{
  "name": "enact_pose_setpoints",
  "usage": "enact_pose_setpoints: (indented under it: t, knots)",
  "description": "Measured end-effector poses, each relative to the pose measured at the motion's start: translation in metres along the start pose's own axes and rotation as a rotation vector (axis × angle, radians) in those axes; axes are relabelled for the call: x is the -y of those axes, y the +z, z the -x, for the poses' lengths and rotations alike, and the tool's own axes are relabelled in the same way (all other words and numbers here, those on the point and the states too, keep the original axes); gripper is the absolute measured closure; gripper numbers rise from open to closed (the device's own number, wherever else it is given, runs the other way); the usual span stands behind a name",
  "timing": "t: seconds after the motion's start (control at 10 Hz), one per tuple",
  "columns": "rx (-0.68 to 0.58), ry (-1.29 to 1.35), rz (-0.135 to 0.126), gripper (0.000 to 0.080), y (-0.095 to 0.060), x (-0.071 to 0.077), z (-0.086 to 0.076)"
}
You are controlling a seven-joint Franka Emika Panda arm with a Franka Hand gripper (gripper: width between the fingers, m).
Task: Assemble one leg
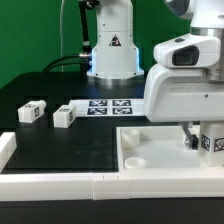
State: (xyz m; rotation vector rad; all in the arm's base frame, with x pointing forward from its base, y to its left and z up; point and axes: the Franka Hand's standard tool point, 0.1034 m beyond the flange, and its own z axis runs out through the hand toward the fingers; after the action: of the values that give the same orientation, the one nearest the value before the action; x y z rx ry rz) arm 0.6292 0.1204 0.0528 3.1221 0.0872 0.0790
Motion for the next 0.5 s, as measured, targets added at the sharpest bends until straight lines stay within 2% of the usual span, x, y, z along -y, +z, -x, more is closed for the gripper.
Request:
enact_pose_setpoints:
  t: [0.1,0.2,0.4,0.5]
  knots:
    - [0.000,0.000,0.000,0.0405,0.0000,0.0001,0.0000]
    - [0.000,0.012,0.000,0.0531,0.0001,0.0000,0.0001]
    - [-0.001,0.064,-0.001,0.0530,0.0000,-0.0001,-0.0001]
    - [-0.002,0.188,-0.005,0.0530,-0.0001,0.0001,-0.0004]
